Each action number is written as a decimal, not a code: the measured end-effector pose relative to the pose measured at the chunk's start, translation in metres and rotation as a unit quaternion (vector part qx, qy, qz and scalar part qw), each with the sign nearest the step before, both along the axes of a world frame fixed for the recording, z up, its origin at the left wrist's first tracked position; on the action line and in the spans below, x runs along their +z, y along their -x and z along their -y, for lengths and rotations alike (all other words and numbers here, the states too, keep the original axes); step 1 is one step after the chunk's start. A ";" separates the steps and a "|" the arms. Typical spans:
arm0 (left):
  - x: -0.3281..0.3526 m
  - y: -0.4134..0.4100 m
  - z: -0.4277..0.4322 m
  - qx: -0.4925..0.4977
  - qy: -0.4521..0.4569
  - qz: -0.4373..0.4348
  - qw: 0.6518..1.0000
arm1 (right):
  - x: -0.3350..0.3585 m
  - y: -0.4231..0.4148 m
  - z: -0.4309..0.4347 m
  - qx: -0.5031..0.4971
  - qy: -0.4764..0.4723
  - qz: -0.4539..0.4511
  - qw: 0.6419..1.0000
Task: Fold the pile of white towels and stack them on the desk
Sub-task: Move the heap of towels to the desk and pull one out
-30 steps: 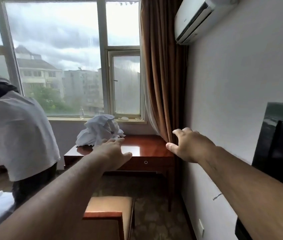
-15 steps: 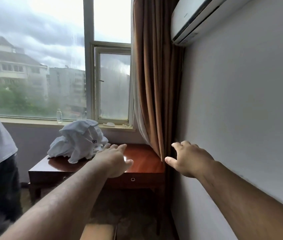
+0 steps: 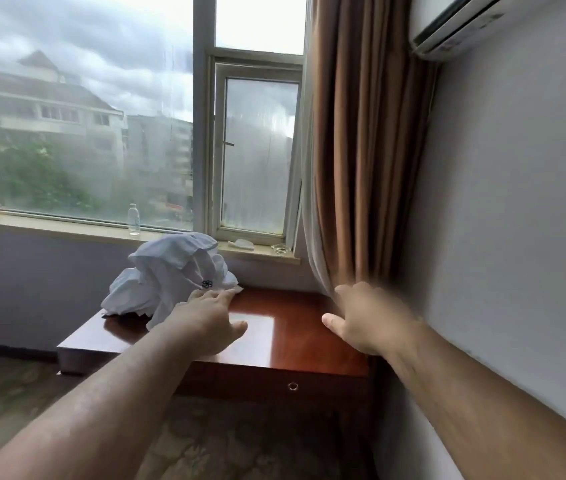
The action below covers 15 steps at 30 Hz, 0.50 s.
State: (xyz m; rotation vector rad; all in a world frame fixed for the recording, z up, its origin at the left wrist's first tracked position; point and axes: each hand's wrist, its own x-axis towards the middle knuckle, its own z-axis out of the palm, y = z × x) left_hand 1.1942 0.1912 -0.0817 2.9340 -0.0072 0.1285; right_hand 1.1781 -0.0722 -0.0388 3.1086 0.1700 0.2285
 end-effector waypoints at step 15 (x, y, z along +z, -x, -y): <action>-0.040 -0.185 -0.046 0.132 0.016 0.002 0.991 | -0.044 -0.289 -0.047 0.110 -0.023 -0.042 0.993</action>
